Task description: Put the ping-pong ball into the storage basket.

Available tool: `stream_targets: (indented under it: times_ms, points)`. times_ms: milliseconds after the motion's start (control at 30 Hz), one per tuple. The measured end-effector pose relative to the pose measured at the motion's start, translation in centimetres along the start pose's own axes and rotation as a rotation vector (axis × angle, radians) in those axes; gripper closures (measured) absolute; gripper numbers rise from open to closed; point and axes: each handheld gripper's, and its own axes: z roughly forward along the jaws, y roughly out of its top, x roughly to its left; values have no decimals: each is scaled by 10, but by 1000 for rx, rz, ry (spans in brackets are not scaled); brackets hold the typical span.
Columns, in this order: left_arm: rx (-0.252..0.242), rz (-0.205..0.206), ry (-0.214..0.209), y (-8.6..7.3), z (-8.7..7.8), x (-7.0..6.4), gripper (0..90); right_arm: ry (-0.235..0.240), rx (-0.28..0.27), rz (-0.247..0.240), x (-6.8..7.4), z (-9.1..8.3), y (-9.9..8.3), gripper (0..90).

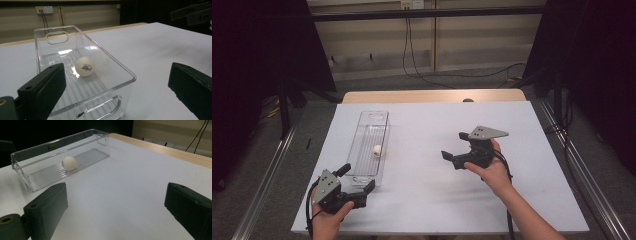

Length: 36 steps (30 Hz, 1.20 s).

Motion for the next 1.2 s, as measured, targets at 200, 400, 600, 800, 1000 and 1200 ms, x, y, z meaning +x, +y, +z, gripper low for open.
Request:
stream_targets:
  times_ms: [200,400,600,800,1000,1200]
  points:
    - [4,6,-1,0,1,0,16,-9,-14,9,-4,-10,-6,43]
    - [1,6,0,0,0,0,16,-14,-19,11,-8,-21,-14,44]
    - [10,8,2,0,0,-1,16,-31,-29,25,-13,-30,-22,44]
    - [10,9,3,0,0,-1,16,-37,-33,20,-16,-39,-26,43]
    - [6,-1,-2,-1,1,-2,16,-49,-35,31,-19,-48,-33,44]
    - [9,9,1,0,1,-1,16,-73,-37,38,-23,-57,-41,45]
